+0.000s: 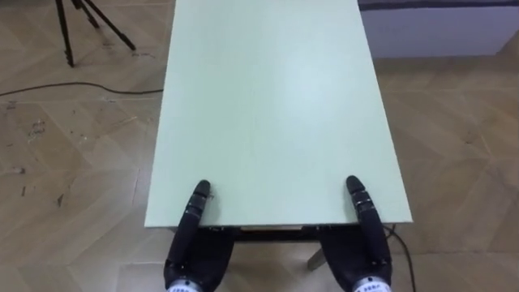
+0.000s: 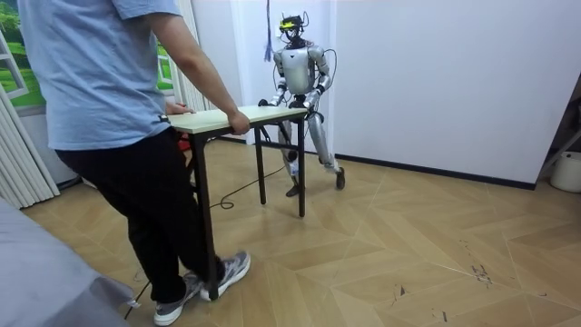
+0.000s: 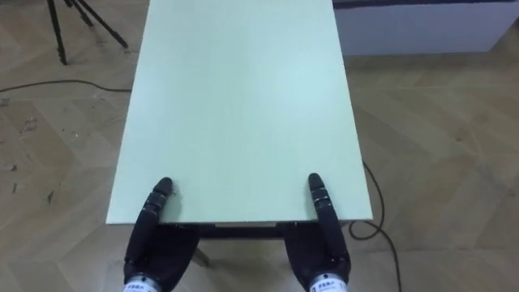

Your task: Move table with human

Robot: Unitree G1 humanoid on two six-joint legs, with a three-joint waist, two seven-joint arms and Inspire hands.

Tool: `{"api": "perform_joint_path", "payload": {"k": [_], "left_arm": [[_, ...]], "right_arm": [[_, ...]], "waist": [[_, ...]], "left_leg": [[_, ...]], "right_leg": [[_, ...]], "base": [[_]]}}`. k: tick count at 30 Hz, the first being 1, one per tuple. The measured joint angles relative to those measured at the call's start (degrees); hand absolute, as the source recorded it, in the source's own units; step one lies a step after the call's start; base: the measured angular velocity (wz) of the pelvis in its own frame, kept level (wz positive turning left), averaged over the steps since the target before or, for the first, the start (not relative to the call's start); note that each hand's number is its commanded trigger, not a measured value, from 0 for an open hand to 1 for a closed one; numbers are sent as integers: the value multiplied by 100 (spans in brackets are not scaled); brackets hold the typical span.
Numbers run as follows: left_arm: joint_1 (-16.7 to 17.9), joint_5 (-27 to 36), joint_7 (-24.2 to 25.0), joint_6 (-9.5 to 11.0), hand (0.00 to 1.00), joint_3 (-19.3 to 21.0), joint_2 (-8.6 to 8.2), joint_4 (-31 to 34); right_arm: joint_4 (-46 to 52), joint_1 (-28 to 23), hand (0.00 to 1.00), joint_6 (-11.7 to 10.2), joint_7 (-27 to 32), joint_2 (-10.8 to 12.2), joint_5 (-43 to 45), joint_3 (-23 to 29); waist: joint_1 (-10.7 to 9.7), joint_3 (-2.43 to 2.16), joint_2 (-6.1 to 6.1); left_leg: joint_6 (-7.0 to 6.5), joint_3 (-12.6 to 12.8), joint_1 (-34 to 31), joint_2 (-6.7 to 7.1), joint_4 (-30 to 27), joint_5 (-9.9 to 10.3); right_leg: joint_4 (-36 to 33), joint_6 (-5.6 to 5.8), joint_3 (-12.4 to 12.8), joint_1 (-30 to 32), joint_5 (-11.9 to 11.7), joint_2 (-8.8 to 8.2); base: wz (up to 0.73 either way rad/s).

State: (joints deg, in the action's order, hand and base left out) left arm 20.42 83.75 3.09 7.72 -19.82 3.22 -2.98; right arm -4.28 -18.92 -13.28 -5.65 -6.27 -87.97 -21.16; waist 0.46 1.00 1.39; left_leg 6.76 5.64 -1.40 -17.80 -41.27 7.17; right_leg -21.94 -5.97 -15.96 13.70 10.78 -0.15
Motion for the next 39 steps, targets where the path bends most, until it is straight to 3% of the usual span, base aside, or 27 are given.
{"api": "perform_joint_path", "payload": {"k": [1,3,5,7,8,9,10,12,13,14,16,18,19,20,21,23,26,27,28,30,31,33,34,35,37,38,39], "left_arm": [[-114,-1,-1,-2,100,-38,14,-1],[-241,-16,-2,-8,100,-23,116,-4],[-310,-16,-6,-55,100,-22,140,-19],[-441,-15,-6,-71,100,-35,182,-28],[-641,-11,-13,-84,100,-109,221,-68],[-767,-11,-20,-83,100,-144,211,-151],[-965,-11,3,-80,100,-177,202,-377],[-874,50,108,-74,100,-185,133,-639],[-757,129,217,-93,100,-210,187,-669],[-673,172,227,-128,100,-195,116,-666],[-665,209,236,-219,100,-190,109,-673],[-666,228,234,-232,100,-189,69,-676],[-667,230,235,-224,100,-183,36,-675],[-694,193,235,-220,100,-189,7,-717],[-712,161,235,-231,100,-212,3,-767],[-691,37,234,-242,100,-285,73,-758],[-643,-4,234,-268,100,-314,124,-717],[-632,-2,235,-266,100,-305,127,-711],[-638,-2,235,-266,100,-289,131,-705],[-598,-5,235,-265,100,-296,113,-700],[-560,-14,237,-202,100,-295,115,-638],[-562,-89,235,-192,100,-297,252,-592],[-582,-124,235,-190,100,-279,286,-576],[-580,-121,236,-180,100,-226,324,-548],[-537,-88,235,-189,100,-173,331,-543],[-511,-163,225,-206,100,-198,253,-546],[-518,-253,222,-211,100,-215,175,-517]], "right_arm": [[9,34,100,-9,-64,-25,-64,31],[16,100,100,-26,-84,-12,-124,51],[20,112,100,-7,-203,5,-122,101],[4,209,100,123,-267,6,-161,189],[9,230,100,158,-413,23,-184,305],[9,239,100,173,-456,26,-181,383],[-74,259,100,297,-454,85,-148,588],[-272,214,100,513,-466,72,-108,721],[-282,109,100,595,-533,109,2,758],[-280,100,100,655,-572,94,112,780],[-283,89,100,715,-571,55,151,831],[-271,126,100,787,-569,-24,130,862],[-267,159,100,837,-569,6,160,901],[-268,119,100,833,-569,-6,156,936],[-267,37,100,826,-569,23,157,965],[-130,-313,100,755,-571,142,66,976],[-55,-437,100,641,-571,94,-84,856],[-52,-428,100,616,-570,61,-138,802],[-54,-397,100,562,-558,-19,-227,667],[-71,-395,100,590,-542,-70,-257,650],[-72,-382,100,601,-542,-23,-246,639],[-71,-480,100,562,-569,59,-276,605],[-68,-474,100,534,-595,43,-353,542],[-69,-380,100,461,-594,11,-346,435],[-174,-254,100,408,-583,-40,-353,288],[-192,-306,100,388,-615,-63,-419,303],[-152,-318,100,387,-698,-131,-437,345]], "waist": [[-71,43,94],[-165,65,127],[-304,76,287],[-235,87,377],[-118,96,366],[-101,104,339],[-126,116,74],[-214,87,101],[-319,74,36],[-331,77,108],[-369,70,79],[-519,66,60],[-585,65,61],[-682,83,93],[-709,87,114],[-832,68,72],[-779,32,-30],[-745,29,-73],[-622,80,-171],[-488,-2,-61],[-474,-19,-54],[-698,-58,-359],[-661,-62,-524],[-619,-53,-574],[-480,2,-485],[-355,59,-470],[-341,31,-330]], "left_leg": [[27,-47,122,3,603,-238],[269,-12,211,68,1173,87],[233,151,174,183,1634,397],[158,269,187,282,2379,838],[132,563,162,444,3113,926],[253,636,185,560,3350,941],[129,624,202,974,3313,793],[-21,455,117,1081,2931,934],[-111,517,23,1263,2640,1053],[-219,649,-73,1291,2417,1232],[-339,676,-231,1456,2142,1373],[-539,678,-461,1669,1952,1340],[-695,747,-623,1755,1913,1255],[-791,1091,-754,1624,1787,1215],[-829,1209,-765,1540,1747,1191],[-888,1643,-773,1354,1754,1031],[-1013,2156,-769,1442,1743,975],[-1032,2208,-758,1487,1730,977],[-1054,2158,-766,1619,1626,971],[-1127,1521,-993,1747,1727,919],[-1223,1376,-1105,1686,1853,813],[-1292,1795,-1073,1738,1840,778],[-1337,1884,-1118,1831,1698,801],[-1350,1888,-1252,1849,1524,808],[-1367,1715,-1517,1693,932,803],[-1365,1504,-1857,1793,937,796],[-1348,1372,-2049,1916,1353,541]], "right_leg": [[-151,41,-1,181,-1,9],[-350,131,13,488,-66,-68],[-256,269,84,705,-288,-236],[-342,417,553,1107,-451,-269],[-579,523,907,1451,-553,-327],[-795,570,1052,1643,-594,-400],[-1547,562,1120,2112,-740,-732],[-1037,638,884,2130,-1034,-672],[-486,340,467,1848,-1377,-697],[-335,294,319,1790,-1528,-831],[-174,261,163,1740,-1678,-1039],[174,468,163,1720,-2177,-1181],[508,737,278,1700,-2656,-1253],[115,798,313,1731,-2518,-1331],[-391,756,268,1725,-2106,-1353],[-2323,723,236,1437,-664,-1381],[-3414,782,386,704,41,-1472],[-3439,802,437,591,106,-1497],[-3281,896,509,565,174,-1445],[-2879,1038,735,542,112,-1124],[-2654,1193,813,471,142,-987],[-3110,1128,624,104,184,-1301],[-2973,1104,636,-167,357,-1414],[-2552,1145,656,-310,616,-1382],[-1917,1106,760,-600,613,-1150],[-1403,1114,886,-864,624,-1043],[-1249,1140,878,-846,657,-1001]], "base": [[38],[38],[33],[-12],[-7],[5],[5],[8],[6],[4],[2],[15],[32],[45],[75],[81],[24],[-33],[-47],[-44],[14],[44],[-15],[-48],[-71],[-54],[-15]]}}
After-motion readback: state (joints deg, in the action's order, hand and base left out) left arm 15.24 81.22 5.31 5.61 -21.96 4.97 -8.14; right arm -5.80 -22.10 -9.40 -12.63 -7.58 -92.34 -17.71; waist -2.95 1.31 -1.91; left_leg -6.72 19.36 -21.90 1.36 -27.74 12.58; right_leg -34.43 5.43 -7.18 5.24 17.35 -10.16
